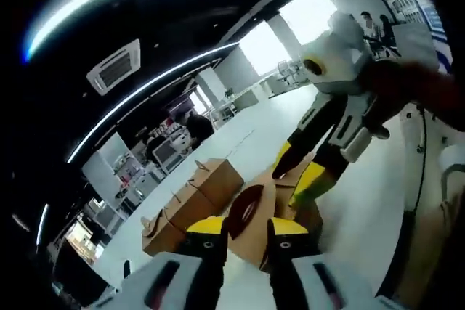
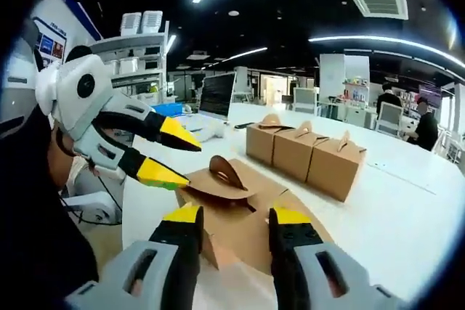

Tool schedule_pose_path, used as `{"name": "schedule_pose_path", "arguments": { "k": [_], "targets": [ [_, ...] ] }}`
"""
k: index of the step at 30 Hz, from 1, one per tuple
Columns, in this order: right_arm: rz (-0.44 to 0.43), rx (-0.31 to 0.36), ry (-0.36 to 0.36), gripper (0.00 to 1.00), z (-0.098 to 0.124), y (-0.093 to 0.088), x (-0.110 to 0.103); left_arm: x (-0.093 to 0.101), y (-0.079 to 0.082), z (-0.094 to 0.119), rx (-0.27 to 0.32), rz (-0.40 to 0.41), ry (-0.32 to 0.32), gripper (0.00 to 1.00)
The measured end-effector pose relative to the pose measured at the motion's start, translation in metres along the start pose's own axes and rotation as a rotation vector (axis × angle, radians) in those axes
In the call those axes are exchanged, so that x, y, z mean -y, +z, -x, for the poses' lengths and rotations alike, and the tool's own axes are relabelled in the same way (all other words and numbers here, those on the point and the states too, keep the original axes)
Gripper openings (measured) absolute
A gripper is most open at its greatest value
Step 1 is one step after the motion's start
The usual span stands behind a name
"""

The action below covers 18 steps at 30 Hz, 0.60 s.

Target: Pick up one paper box from the group, open the paper box, and remove the item inside

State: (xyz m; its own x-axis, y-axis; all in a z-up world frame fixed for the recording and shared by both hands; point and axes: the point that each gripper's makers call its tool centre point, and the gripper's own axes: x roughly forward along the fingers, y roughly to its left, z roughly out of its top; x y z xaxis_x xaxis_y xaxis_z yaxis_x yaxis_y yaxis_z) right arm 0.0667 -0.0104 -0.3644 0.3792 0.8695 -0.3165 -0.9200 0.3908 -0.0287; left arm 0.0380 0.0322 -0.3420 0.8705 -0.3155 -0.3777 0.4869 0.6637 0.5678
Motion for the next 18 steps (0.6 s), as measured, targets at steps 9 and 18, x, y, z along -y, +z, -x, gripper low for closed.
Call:
{"name": "schedule_pose_path", "arguments": {
  "k": [9, 18],
  "targets": [
    [-0.002, -0.001, -0.001, 0.37, 0.0004, -0.0002, -0.0001, 0.0091, -0.0063, -0.0075, -0.070, -0.084, -0.016, 0.23],
    [-0.009, -0.005, -0.012, 0.37, 0.0020, -0.0007, -0.0015, 0.0051, -0.0102, -0.0078, -0.094, -0.151, 0.002, 0.22]
  ]
}}
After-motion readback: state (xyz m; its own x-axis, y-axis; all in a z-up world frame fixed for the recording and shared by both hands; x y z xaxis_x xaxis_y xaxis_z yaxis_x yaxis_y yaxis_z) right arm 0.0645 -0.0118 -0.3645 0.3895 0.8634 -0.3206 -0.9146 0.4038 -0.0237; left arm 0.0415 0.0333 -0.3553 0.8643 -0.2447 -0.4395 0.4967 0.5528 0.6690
